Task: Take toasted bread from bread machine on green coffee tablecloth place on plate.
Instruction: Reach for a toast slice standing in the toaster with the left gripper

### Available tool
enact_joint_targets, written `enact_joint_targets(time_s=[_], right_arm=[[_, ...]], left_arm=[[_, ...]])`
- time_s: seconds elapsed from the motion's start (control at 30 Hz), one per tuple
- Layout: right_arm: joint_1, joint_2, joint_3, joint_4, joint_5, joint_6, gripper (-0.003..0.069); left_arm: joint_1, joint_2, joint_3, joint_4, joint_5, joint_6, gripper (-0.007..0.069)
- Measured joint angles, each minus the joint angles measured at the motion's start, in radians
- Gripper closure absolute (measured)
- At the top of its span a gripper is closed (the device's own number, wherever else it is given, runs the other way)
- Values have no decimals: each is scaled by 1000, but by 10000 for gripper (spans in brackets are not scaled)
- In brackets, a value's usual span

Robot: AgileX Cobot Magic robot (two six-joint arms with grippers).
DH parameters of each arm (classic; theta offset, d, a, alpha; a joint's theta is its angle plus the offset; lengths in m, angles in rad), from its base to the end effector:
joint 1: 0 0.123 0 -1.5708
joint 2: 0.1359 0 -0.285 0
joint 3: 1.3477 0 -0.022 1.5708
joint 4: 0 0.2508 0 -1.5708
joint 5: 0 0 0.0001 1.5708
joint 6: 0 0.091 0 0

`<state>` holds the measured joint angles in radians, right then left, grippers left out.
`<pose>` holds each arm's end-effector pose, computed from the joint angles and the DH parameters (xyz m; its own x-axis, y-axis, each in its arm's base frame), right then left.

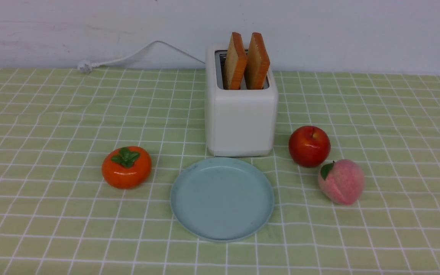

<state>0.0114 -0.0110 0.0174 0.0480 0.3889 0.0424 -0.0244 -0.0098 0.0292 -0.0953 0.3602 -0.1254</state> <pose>0.0521 0.0023 0.1730 -0.3042 0.0832 -0.9490 -0.0024 0.9961 0.0881 0.0530 -0.0044 0.1716 -0.2922 -0.2058 -0.9340 -0.0059 0.9769 -0.2134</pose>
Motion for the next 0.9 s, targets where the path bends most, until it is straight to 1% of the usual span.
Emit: enact_joint_targets(time_s=[0.37,0.43,0.53,0.67,0.7,0.73,0.77,0.8,0.87,0.9], right_arm=[[0,0,0,0,0,0,419],[0,0,0,0,0,0,419],[0,0,0,0,0,0,419],[0,0,0,0,0,-2,419],[0,0,0,0,-1,-3,419],[0,0,0,0,-3,-4,419],[0,0,0,0,-11,-4,419],[0,0,0,0,-11,-4,419],[0,0,6,43,-50,13,419],[0,0,6,49,-50,16,419]], left_arm=[[0,0,0,-7,-31,0,387],[0,0,0,-40,-56,0,387],[0,0,0,-121,-92,-7,387],[0,0,0,-269,-148,-27,387],[0,0,0,-269,-148,-27,387],[0,0,0,-345,-181,-30,387],[0,0,0,-391,-201,-31,387],[0,0,0,-400,-205,-31,387],[0,0,0,-529,-264,-33,387],[0,0,0,-539,-268,-33,387]])
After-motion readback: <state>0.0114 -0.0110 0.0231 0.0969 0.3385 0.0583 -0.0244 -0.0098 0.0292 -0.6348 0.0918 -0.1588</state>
